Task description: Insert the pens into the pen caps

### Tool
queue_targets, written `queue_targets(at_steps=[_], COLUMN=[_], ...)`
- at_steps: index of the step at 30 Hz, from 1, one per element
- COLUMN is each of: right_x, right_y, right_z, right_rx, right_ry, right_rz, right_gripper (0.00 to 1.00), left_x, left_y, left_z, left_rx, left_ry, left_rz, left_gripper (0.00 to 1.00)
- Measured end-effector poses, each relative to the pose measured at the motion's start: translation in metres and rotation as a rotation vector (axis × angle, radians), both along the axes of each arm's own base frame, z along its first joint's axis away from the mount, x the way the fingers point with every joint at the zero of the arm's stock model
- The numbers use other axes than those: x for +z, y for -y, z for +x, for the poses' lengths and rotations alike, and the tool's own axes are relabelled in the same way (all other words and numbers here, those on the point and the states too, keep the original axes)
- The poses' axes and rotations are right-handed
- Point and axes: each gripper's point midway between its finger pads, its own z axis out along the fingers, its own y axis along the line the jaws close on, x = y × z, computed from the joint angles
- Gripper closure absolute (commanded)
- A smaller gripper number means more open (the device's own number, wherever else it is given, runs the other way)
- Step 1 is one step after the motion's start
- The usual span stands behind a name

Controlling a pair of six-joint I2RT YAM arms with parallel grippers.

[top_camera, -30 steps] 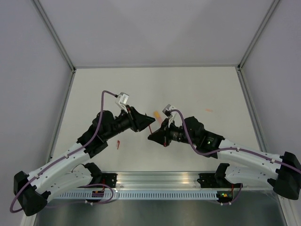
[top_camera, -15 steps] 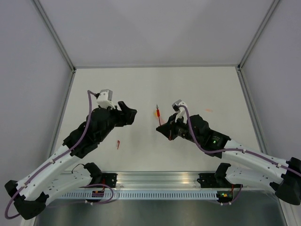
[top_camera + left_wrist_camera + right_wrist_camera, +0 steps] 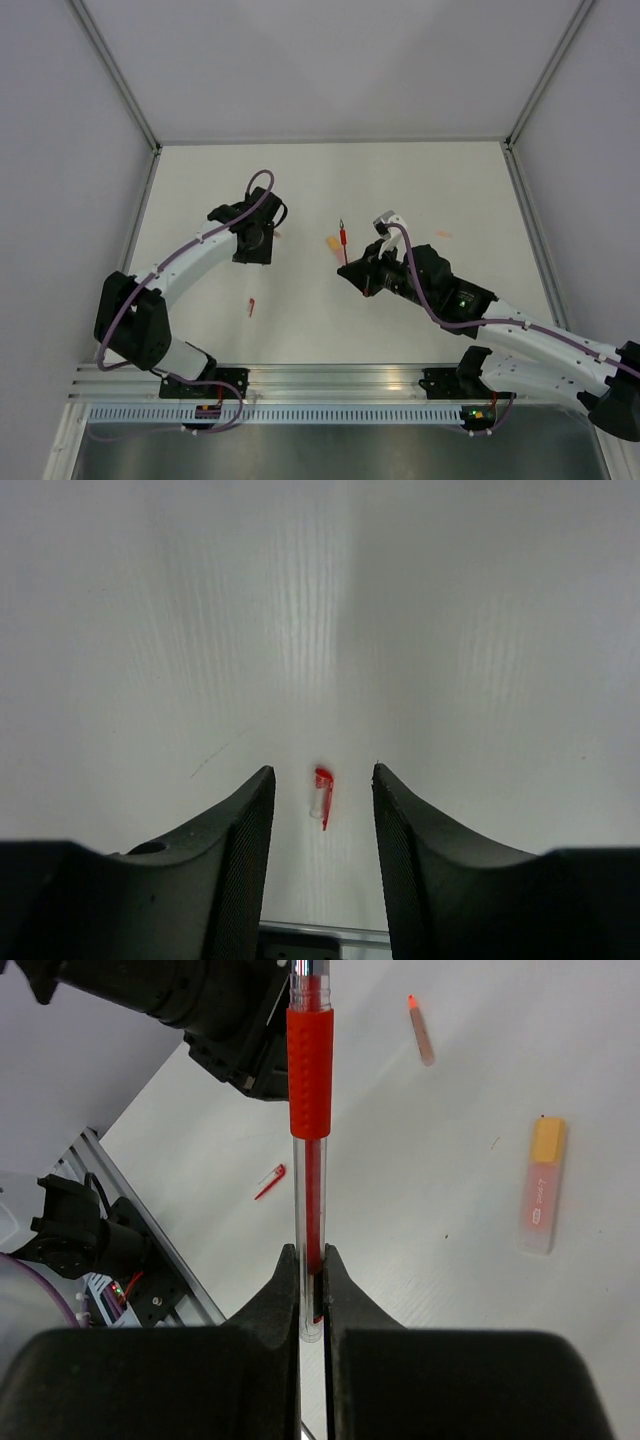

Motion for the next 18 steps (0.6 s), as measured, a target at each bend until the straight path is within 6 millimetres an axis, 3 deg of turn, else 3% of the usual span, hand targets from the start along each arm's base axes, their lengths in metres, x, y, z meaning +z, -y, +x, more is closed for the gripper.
queue_targets(at_steps=[2, 10, 18], right_x=[0.004, 0.012, 0.012], right_y=[0.002, 0.009, 0.009], right_z=[-0.001, -0.003, -0.002], right_rx=[0.000, -0.013, -0.019], right_ry=[0.007, 0.029, 0.028], right_rz=[0.010, 0.036, 0.033], right_gripper=[1.00, 1.00, 1.00], left_x=[-0.014, -0.066, -0.090], left_y=[-0.012, -0.039, -0.030], left_z=[-0.007, -0.043, -0.057], left_rx=[-0.002, -0.018, -0.053], left_ry=[-0.089, -0.350, -0.459], left_rz=[0.020, 0.018, -0.034], left_gripper=[0.57, 0.58, 0.59])
